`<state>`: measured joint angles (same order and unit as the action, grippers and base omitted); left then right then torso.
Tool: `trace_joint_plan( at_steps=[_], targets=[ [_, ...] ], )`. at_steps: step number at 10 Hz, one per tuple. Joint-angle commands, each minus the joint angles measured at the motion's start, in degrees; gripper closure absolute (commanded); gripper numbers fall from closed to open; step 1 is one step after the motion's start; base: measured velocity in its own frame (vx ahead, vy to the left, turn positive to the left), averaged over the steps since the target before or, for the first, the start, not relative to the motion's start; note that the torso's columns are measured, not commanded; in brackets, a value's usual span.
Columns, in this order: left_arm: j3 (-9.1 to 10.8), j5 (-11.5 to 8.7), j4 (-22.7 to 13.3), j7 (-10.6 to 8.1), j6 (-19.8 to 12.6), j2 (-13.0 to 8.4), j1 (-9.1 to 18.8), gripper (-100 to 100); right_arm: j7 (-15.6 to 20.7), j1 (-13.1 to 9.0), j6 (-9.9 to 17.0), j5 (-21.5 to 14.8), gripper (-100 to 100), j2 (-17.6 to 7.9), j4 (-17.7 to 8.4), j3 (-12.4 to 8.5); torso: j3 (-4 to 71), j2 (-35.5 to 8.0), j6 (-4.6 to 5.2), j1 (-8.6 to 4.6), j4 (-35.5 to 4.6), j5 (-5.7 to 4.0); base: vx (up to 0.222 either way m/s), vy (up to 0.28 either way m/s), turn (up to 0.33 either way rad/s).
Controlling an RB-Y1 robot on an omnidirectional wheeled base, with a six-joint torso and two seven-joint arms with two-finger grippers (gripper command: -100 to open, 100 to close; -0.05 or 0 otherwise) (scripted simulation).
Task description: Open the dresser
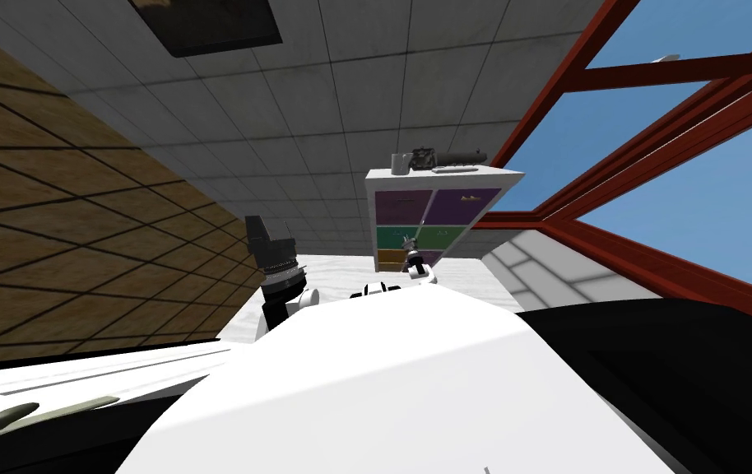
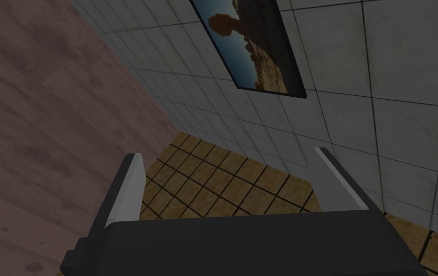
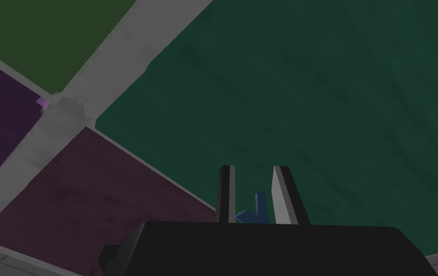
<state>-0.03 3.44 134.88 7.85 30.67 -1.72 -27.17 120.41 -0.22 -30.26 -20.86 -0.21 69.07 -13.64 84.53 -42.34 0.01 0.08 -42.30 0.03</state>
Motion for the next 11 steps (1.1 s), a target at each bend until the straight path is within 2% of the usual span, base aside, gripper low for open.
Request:
trace_joint_plan(
  at_steps=[1,4,6,9,11],
  targets=[
    [0.0,0.0,0.0,0.0,0.0,0.0,0.0,0,0.7,0.3,0.3,-0.2,-100,-4.3,0.8,0.0,0.0,0.0,-0.01,-0.03,0.0,-0.01,0.001,0.011,-0.004],
    [0.0,0.0,0.0,0.0,0.0,0.0,0.0,0,1.8,0.6,0.1,-0.5,-100,-7.6,1.1,-0.2,0.0,0.1,-0.01,-0.08,0.0,-0.03,0.002,0.014,-0.006],
    [0.0,0.0,0.0,0.0,0.0,0.0,0.0,0,4.1,1.1,-0.3,-0.9,-100,-9.0,1.8,-0.6,0.0,0.1,-0.01,-0.07,0.0,-0.03,0.006,0.026,-0.015],
    [0.0,0.0,0.0,0.0,0.0,0.0,0.0,0,7.2,1.8,-0.8,-1.5,-100,-7.3,2.7,-1.2,0.0,0.1,-0.01,-0.05,0.0,-0.03,0.013,0.034,-0.014],
    [0.0,0.0,0.0,0.0,0.0,0.0,0.0,0,9.2,2.3,-1.2,-1.9,-100,-7.1,3.4,-1.6,0.0,0.0,-0.01,-0.09,0.0,-0.03,0.004,0.034,-0.014]
  ],
)
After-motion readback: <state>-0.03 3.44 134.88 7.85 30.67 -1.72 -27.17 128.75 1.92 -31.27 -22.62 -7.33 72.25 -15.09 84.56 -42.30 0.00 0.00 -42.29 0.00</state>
